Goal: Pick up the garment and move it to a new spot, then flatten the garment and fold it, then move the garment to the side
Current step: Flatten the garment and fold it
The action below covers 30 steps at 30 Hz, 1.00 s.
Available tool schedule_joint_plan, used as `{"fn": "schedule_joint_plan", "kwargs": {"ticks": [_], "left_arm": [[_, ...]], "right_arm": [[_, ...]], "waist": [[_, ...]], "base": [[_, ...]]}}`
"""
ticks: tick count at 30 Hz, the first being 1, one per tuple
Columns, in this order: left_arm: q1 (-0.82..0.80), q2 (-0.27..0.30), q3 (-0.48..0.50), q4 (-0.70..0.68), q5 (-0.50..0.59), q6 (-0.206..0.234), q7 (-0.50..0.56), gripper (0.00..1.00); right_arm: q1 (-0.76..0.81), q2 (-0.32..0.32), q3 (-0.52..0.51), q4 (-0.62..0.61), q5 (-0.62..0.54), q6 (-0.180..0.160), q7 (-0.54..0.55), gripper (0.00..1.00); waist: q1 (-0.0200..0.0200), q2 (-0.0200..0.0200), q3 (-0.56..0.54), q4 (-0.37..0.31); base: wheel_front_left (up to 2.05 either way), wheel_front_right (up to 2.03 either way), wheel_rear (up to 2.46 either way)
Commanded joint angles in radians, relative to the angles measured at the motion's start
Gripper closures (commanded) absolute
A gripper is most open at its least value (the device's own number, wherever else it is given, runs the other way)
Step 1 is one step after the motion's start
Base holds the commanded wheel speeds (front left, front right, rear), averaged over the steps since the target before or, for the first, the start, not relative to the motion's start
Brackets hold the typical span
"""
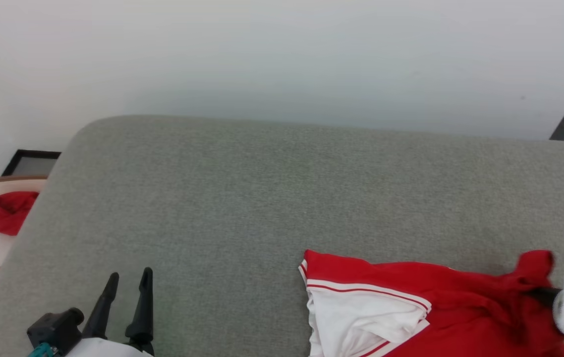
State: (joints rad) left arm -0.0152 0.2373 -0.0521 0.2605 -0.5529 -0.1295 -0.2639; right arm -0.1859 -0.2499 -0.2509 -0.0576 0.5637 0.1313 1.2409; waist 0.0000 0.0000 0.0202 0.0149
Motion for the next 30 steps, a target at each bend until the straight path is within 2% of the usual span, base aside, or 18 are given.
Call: {"fn": "schedule_joint_plan", "kwargs": {"ticks": [1, 6, 11, 17, 30], "left_arm": [[0.008, -0.001, 0.002, 0.001, -0.002, -0.002, 0.000, 0.00], [0.009, -0.004, -0.004, 0.009, -0.006, -0.001, 0.000, 0.00], [-0.005, -0.009, -0.020, 0.019, -0.010, -0.001, 0.000, 0.00], [-0.027, -0.019, -0.040, 0.029, -0.012, -0.001, 0.001, 0.00], [-0.070, -0.031, -0.082, 0.054, -0.029, -0.001, 0.001, 0.00]], "right_arm": [[0.017, 0.022, 0.007, -0.020, 0.011, -0.001, 0.008, 1.00], [0.025, 0.133, 0.058, -0.099, -0.018, -0.001, 0.026, 1.00], [0.038, 0.186, 0.135, -0.115, -0.029, -0.001, -0.001, 1.00], [0.052, 0.200, 0.220, -0.056, -0.029, -0.001, -0.087, 1.00], [0.006, 0.201, 0.396, 0.157, 0.007, -0.001, -0.309, 1.00]], "waist": [[0.0000, 0.0000, -0.012, 0.017], [0.0000, 0.0000, -0.025, 0.048], [0.0000, 0.0000, -0.029, 0.084], [0.0000, 0.0000, -0.026, 0.122], [0.0000, 0.0000, -0.011, 0.171]], "base": [[0.00, 0.00, 0.00], [0.00, 0.00, 0.00], [0.00, 0.00, 0.00], [0.00, 0.00, 0.00], [0.00, 0.00, 0.00]]}}
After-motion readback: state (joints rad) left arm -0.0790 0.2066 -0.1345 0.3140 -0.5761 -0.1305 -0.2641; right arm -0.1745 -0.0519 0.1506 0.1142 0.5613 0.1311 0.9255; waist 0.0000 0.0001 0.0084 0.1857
